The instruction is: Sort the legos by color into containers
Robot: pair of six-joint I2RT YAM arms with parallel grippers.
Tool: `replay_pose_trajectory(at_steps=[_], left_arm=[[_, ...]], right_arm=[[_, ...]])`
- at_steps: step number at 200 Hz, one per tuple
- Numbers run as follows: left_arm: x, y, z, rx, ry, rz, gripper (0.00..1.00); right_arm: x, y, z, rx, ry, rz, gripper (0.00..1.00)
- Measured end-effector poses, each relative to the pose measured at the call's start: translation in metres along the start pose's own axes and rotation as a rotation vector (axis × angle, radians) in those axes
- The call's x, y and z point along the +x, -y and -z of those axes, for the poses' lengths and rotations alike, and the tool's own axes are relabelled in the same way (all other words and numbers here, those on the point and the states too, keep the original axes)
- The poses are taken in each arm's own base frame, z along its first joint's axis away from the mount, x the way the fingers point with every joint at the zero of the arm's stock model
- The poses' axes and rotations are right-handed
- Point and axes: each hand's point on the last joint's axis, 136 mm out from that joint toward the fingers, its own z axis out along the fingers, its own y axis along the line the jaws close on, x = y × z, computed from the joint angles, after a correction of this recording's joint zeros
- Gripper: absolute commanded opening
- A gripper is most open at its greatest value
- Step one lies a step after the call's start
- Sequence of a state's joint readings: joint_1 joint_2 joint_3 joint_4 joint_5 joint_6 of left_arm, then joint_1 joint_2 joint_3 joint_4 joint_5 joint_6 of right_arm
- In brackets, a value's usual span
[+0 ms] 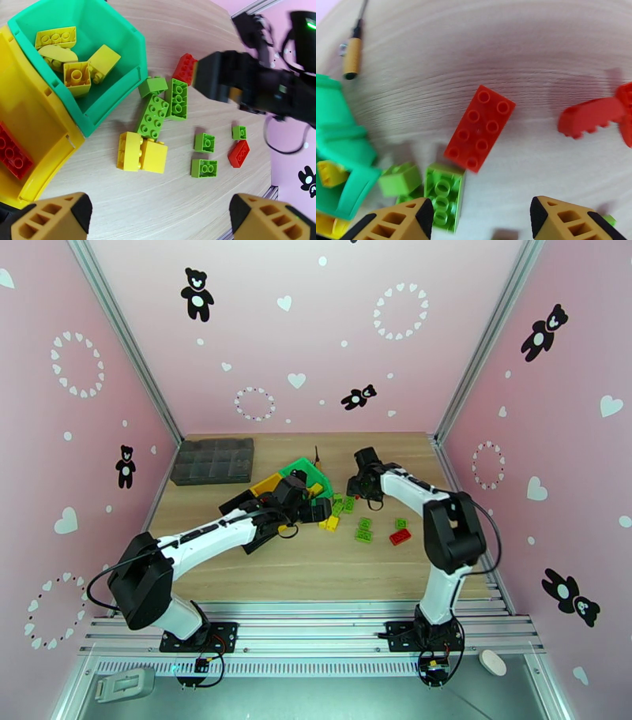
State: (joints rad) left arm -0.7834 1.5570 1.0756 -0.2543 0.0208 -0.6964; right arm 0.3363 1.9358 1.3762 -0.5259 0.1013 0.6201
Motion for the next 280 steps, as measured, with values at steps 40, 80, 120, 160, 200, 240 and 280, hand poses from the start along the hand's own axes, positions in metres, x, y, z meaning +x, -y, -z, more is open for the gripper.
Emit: replay_pose_trajectory(at_steps=[40,80,120,160,200,240,280], left_arm=[[0.010,-0.011,-0.003,-0.021,-0.017,0.004,0.98],[0.015,-0.015,-0.004,-0.027,-0.023,0.011,0.98],[0.015,-0.015,-0.005,-0.021,-0.016,0.015,0.98],[0.012,-0.013,0.001,-0.011,0.000,0.015,0.98],[0.006,-0.013,0.011,-0.010,0.031,0.014,0.98],[0.002,-0.013,0.015,-0.011,0.046,0.016,0.98],[-0.012,-0.025,0.022,-0.025,0.078,0.046,0.98]], right_arm=[[-0.018,-0.009,-0.015,-0.002,0.011,-0.016,0.67],[-0.028,-0.009,-0.022,0.015,0.025,-0.033,0.66],[-0.027,-0.001,-0.036,0.048,0.010,-0.042,0.63],[-0.022,0.004,-0.048,0.067,-0.014,-0.042,0.55],[-0.022,0.007,-0.049,0.078,-0.008,-0.041,0.44],[-0.017,0.012,-0.040,0.087,-0.003,-0.026,0.34],[-0.028,0.007,-0.005,0.048,0.064,-0.013,0.30]])
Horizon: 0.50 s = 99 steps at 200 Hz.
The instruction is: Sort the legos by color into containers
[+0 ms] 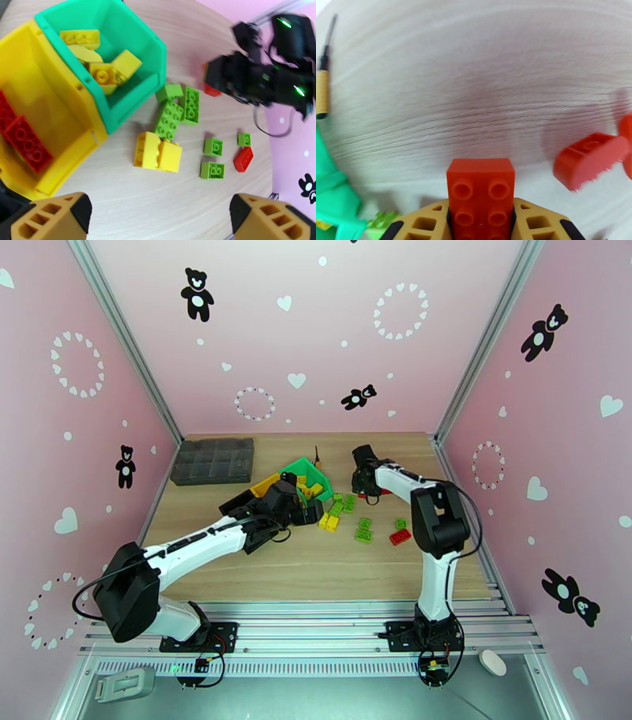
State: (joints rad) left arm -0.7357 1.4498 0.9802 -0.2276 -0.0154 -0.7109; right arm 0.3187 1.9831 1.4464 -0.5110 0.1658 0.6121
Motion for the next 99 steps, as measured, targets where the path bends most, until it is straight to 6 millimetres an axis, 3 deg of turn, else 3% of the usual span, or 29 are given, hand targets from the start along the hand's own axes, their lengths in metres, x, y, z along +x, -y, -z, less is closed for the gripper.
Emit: replay_pose_trajectory(at_steps=[18,39,74,99], left_arm=[[-0.011,-0.008,0.007,-0.003,0.026,0.023,0.98],[-0.024,-0.021,0.017,-0.015,0.064,0.052,0.98],[-0.038,-0.052,0.032,-0.047,0.107,0.122,0.98],[-0.044,-0.075,0.046,-0.075,0.135,0.173,0.98]], right_arm=[[-0.006,-0.009,0.017,-0.030,0.035,0.019,0.29],[-0.004,-0.033,0.034,-0.092,0.056,0.069,0.29],[0.030,-0.093,0.050,-0.208,0.027,0.218,0.29],[0.050,-0.143,0.073,-0.311,0.030,0.324,0.29]])
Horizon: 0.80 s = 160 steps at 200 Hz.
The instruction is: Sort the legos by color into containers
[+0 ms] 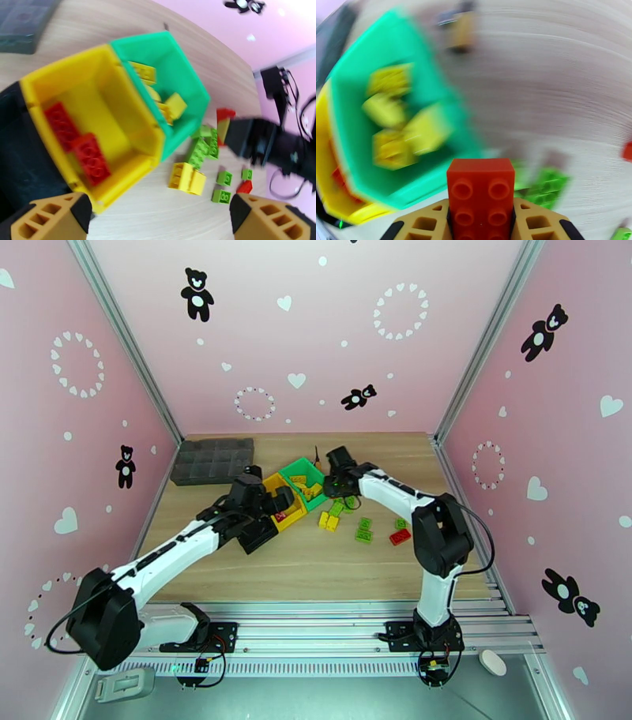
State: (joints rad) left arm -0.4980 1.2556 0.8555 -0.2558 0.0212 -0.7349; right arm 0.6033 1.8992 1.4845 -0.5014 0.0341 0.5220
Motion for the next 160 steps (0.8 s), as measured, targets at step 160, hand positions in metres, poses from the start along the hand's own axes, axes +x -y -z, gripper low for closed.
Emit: replay_pose_trajectory(at_steps=[160], left_arm=[[0.002,-0.065,0.038,-0.066,0.043,0.111,0.98]], right_arm=[[-0.023,-0.126,-0.019,-0.180,-0.013,0.172,0.54]])
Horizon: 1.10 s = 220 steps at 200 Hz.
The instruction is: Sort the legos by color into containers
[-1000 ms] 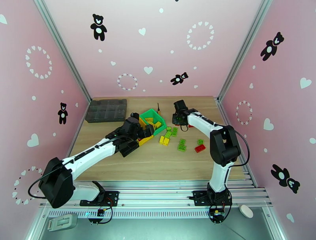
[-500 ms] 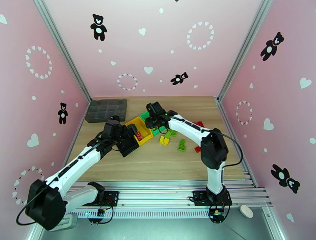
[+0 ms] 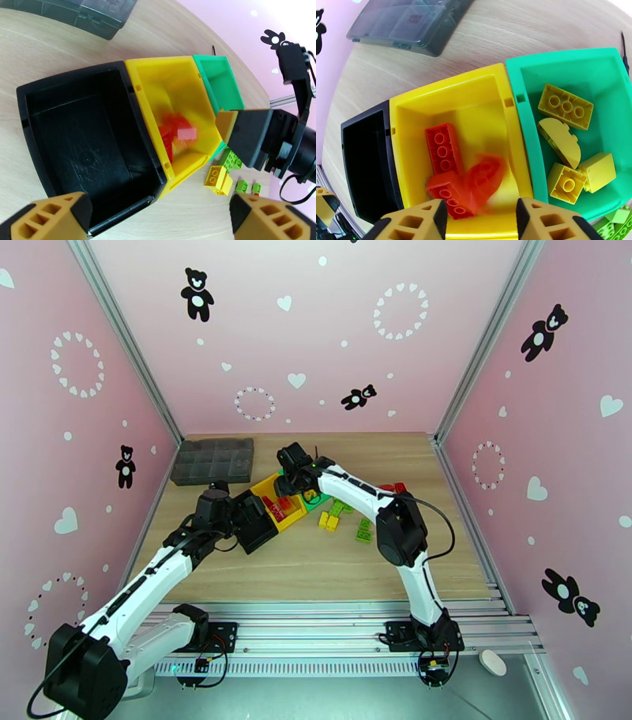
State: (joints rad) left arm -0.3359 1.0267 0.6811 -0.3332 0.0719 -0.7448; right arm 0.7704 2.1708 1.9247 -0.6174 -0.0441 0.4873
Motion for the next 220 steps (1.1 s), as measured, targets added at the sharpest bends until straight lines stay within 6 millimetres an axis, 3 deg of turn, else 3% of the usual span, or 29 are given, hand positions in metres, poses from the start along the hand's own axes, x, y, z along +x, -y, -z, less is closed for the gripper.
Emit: replay_pose_trajectory(at_steps=[41,68,90,127,170,220], left_arm=[[0.005,0.001,-0.004,0.000,-0.020,-0.005,0.98],[0.022,0.012,-0.014,0.001,-0.076,-0.051,0.98],[0.035,0.034,-0.022,0.021,-0.118,-0.105,0.98],[0.060,0.071,-0.039,0.041,-0.175,-0.200,0.98],[0.092,0.116,-0.060,0.092,-0.230,-0.297,0.98],[0.119,0.146,-0.078,0.129,-0.271,-0.355,0.98]], right_arm=[[0.001,0.009,0.002,0.036,0.004,0.003,0.57],[0.010,0.024,0.015,0.072,0.000,-0.008,0.57],[0.012,0.047,0.032,0.110,0.014,-0.037,0.58],[0.021,0.101,0.068,0.197,0.060,-0.144,0.58],[0.066,0.168,0.108,0.316,0.080,-0.333,0.64],[0.131,0.211,0.150,0.468,0.088,-0.502,0.70]])
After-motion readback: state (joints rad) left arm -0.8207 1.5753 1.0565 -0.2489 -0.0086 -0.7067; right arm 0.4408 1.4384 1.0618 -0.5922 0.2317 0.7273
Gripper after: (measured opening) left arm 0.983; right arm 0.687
